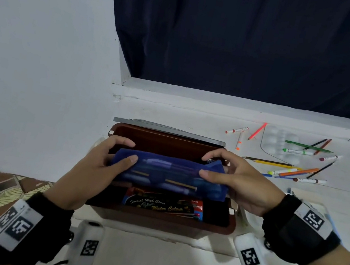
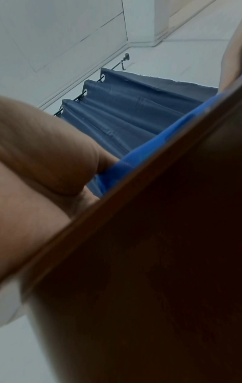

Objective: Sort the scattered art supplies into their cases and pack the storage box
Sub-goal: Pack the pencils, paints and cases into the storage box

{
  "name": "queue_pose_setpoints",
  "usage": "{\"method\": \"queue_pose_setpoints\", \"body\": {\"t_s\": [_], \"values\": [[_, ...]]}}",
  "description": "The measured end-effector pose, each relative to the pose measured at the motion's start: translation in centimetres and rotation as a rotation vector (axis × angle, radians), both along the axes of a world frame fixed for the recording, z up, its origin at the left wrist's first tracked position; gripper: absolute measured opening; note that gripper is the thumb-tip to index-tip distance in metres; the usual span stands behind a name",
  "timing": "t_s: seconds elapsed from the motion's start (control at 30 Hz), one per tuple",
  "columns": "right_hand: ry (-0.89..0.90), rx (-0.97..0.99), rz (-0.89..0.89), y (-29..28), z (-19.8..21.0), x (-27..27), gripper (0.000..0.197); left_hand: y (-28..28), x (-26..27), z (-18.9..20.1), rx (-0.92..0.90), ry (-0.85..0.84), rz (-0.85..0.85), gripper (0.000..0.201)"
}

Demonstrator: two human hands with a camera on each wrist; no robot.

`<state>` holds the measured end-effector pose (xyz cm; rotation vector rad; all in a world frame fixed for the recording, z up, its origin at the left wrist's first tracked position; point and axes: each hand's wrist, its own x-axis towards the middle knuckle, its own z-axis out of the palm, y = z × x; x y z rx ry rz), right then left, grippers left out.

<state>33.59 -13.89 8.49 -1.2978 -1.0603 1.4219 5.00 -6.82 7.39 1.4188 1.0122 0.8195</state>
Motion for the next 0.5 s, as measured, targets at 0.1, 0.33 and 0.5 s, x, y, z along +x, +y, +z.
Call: {"method": "queue_pose_setpoints", "body": {"t_s": [0.1, 0.33, 0.5], "values": [[0.001, -0.001, 0.028, -0.1, -0.1, 0.0, 0.038, 0.1, -0.2, 0.3, -0.023, -0.035, -0.014, 0.033], [-0.143, 0.046, 0.061, 0.1, -0.9, 0.1, 0.039, -0.2, -0.5, 0.2, 0.099, 0.047, -0.049, 0.042], [-0.316, 0.183, 0.071, 0.1, -1.3, -0.1, 0.031, -0.4, -0.4, -0.2, 0.208, 0.117, -0.004, 0.037]]}}
